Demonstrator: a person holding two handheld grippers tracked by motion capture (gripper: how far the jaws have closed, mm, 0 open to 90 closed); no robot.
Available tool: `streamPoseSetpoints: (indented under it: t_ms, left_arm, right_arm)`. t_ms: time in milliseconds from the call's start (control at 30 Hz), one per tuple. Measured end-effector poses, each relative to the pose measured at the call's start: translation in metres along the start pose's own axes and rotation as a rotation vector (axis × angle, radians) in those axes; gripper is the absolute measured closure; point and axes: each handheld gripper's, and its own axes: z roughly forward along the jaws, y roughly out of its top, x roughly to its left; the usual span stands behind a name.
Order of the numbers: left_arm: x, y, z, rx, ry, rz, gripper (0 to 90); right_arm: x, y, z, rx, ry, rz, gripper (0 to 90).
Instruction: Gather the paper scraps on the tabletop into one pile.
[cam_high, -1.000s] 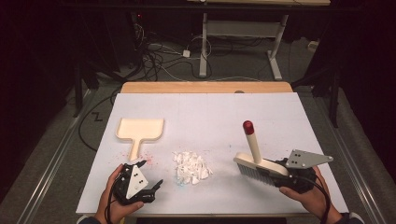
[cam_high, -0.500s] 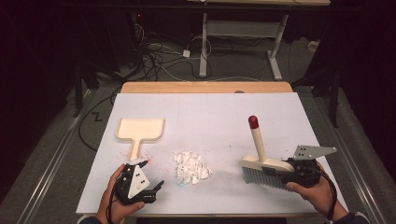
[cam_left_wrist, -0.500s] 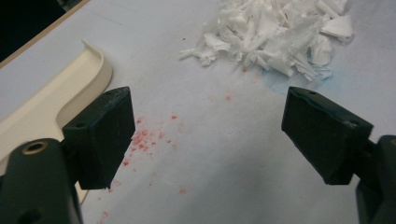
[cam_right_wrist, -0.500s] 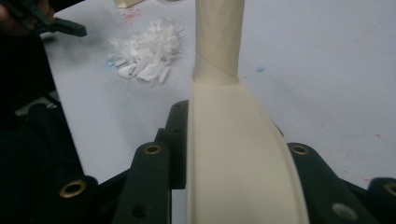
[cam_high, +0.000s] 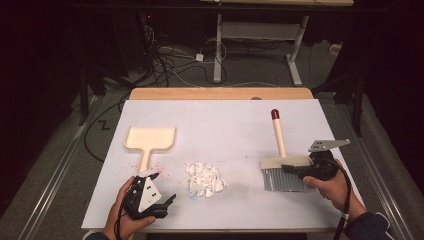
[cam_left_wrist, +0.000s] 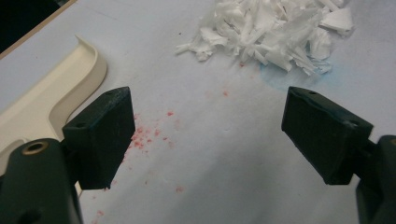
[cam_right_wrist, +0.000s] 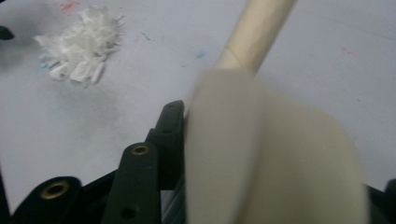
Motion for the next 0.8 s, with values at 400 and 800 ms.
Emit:
streamPoseSetpoints:
  t_ms: [400, 800]
  left_arm:
    - [-0.001, 0.000, 0.000, 0.003, -0.003, 0.006, 16.6]
    - [-0.001, 0.000, 0.000, 0.005, -0.005, 0.009, 16.7]
  right_arm:
    - [-0.027, -0.008, -0.011, -0.027, -0.091, 0.099, 40.4]
    - [-0.019, -0.004, -0.023, -0.082, -0.205, 0.021, 24.6]
